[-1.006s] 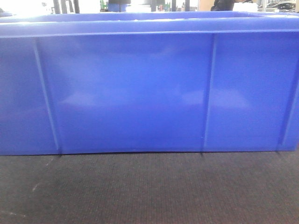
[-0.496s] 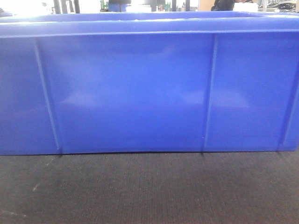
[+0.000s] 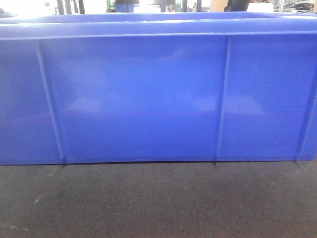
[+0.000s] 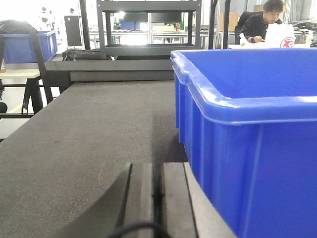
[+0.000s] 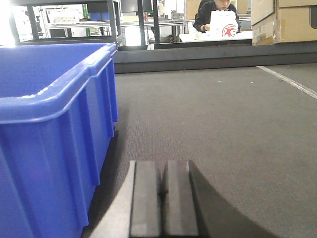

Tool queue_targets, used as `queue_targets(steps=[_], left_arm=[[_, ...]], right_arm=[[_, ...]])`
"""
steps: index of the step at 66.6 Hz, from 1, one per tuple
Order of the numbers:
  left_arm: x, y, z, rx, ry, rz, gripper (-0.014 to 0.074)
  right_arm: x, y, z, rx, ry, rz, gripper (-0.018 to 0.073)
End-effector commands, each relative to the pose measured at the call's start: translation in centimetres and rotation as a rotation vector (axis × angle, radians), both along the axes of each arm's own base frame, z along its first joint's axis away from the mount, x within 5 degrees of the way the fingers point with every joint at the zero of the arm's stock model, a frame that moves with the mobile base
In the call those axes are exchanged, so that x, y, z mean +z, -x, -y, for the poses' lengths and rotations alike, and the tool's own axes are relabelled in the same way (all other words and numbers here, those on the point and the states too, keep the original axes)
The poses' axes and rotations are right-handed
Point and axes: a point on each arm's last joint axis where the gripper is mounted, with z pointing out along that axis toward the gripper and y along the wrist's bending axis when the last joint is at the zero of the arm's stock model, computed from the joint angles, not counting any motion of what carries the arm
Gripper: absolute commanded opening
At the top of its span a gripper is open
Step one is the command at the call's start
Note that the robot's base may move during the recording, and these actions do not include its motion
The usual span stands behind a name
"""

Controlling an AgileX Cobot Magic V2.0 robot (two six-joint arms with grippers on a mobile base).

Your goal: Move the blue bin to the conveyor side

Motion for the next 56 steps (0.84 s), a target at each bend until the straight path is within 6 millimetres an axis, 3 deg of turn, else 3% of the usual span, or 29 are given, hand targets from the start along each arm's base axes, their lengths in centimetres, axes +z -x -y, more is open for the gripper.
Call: queue_targets(steps=[1, 56], left_arm=[[0.26, 0.04, -0.03, 0.006, -0.006, 0.025, -0.0008], [0.26, 0.04, -0.03, 0.006, -0.006, 0.025, -0.0008]], right_arm=[[0.26, 0.04, 0.07, -0.010, 0.008, 0.031, -0.0088], [0.26, 0.04, 0.07, -0.010, 0.008, 0.031, -0.0088]])
